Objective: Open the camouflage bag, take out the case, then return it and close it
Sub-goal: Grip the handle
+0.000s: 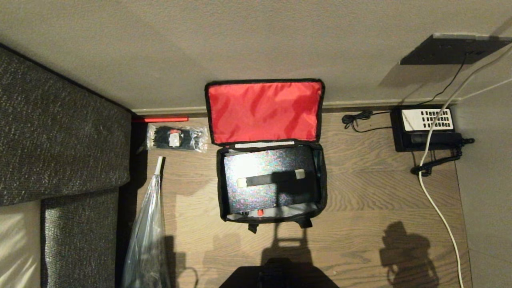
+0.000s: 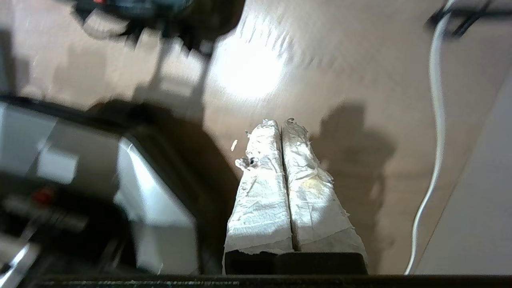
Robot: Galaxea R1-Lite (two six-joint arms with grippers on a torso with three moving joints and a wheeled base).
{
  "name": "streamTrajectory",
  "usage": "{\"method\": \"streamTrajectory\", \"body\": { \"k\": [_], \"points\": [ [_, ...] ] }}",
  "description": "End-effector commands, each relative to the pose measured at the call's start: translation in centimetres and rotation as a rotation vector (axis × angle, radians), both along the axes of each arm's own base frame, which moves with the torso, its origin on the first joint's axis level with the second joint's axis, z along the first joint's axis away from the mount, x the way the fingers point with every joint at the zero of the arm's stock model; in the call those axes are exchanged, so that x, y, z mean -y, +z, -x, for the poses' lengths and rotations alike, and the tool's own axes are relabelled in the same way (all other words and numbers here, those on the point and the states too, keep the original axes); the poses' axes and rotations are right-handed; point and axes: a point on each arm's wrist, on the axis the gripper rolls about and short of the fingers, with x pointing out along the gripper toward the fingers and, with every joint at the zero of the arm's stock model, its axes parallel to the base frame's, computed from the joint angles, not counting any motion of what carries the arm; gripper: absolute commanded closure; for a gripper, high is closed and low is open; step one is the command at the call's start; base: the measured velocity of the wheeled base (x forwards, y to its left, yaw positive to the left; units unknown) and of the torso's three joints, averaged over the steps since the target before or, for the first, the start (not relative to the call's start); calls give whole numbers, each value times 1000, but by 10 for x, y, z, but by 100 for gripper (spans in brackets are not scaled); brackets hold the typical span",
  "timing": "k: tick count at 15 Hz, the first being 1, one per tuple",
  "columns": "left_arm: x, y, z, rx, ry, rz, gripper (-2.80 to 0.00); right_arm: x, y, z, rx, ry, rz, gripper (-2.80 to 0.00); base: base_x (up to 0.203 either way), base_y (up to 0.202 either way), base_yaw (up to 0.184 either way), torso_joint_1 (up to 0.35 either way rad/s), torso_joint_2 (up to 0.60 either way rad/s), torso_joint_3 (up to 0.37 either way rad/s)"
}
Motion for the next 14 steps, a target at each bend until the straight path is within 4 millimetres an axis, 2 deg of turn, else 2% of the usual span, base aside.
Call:
{"method": "streamTrajectory", "body": {
  "k": [1, 3, 6, 14],
  "points": [
    [0, -1, 0, -1, 1, 1, 0, 0, -8, 12, 150, -13, 33, 0, 0, 0, 0, 0, 0, 0],
    [0, -1, 0, -1, 1, 1, 0, 1, -9, 14, 215, -56, 145, 0, 0, 0, 0, 0, 0, 0],
    [0, -1, 0, -1, 1, 1, 0, 3, -16, 12, 224, -168, -57, 0, 0, 0, 0, 0, 0, 0],
    [0, -1, 0, -1, 1, 1, 0, 4, -21, 13, 185, -184, -99, 0, 0, 0, 0, 0, 0, 0]
  ]
}}
